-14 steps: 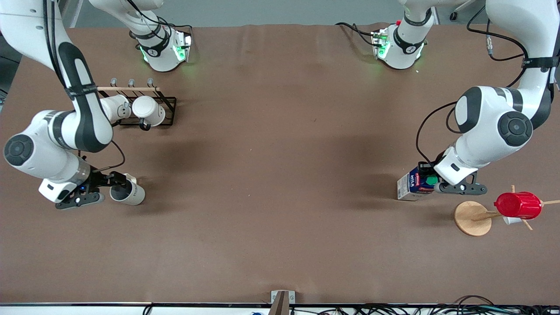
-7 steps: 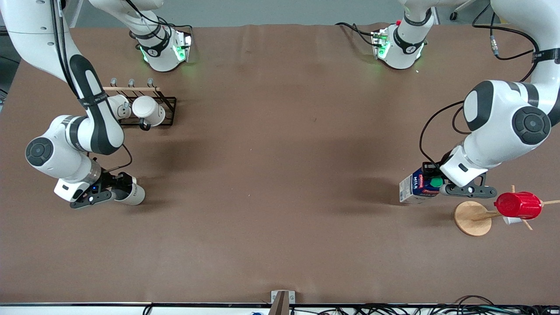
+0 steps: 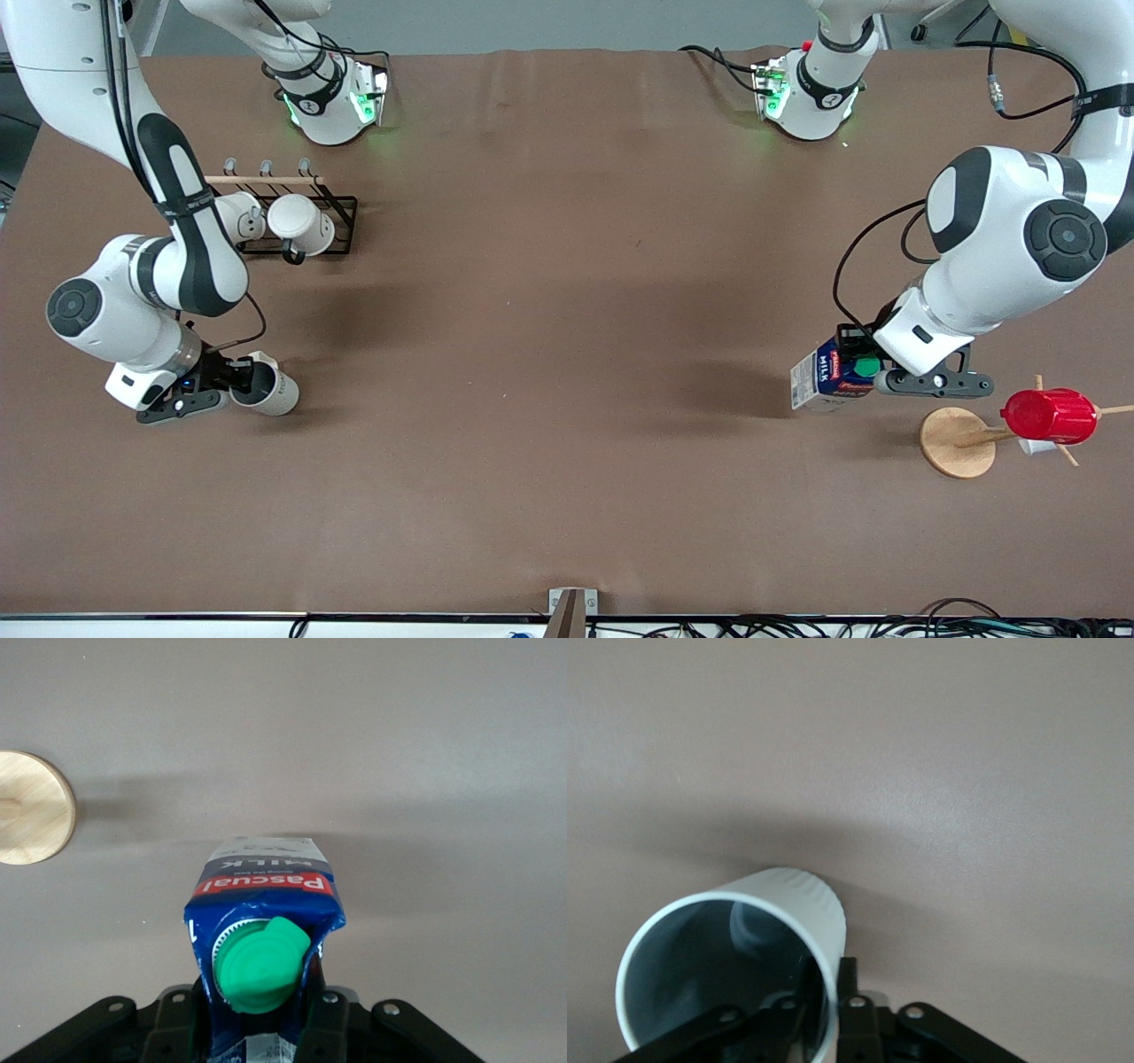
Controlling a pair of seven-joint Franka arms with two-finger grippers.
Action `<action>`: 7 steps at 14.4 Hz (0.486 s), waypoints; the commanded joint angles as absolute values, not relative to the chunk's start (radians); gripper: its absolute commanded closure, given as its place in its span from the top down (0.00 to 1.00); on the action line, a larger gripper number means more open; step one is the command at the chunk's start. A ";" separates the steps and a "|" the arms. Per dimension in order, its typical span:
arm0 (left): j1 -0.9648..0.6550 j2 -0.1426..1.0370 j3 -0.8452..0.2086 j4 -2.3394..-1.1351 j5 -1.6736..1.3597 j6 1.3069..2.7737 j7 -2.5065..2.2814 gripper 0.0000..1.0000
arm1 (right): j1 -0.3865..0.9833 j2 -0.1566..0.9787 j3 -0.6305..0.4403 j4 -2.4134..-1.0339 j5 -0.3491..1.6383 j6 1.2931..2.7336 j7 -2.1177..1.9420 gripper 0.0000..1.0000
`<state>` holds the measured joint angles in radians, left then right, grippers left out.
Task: Place cup and milk on table
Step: 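Close the right gripper on the white mug rim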
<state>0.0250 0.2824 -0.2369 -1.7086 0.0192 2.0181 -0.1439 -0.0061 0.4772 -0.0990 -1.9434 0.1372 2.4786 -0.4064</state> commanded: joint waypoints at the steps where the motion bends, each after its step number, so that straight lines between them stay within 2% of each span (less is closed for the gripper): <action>1: 0.025 0.288 -0.255 -1.639 0.032 1.956 -0.167 0.39 | -0.003 0.462 -0.092 -1.916 0.181 2.418 -0.283 0.00; 4: 0.011 0.295 -0.255 -1.592 0.034 1.908 -0.167 0.38 | 0.026 0.437 -0.043 -1.870 0.183 2.268 -0.059 0.00; 7: 0.012 0.293 -0.255 -1.591 0.035 1.901 -0.167 0.38 | 0.047 0.407 0.127 -1.841 0.169 2.237 0.293 0.00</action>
<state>0.0167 0.2823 -0.2531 -1.6164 0.0192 1.9265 -0.1537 0.0261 0.4479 0.0280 -1.8400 0.1741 2.2568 0.0831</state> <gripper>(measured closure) 0.612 0.960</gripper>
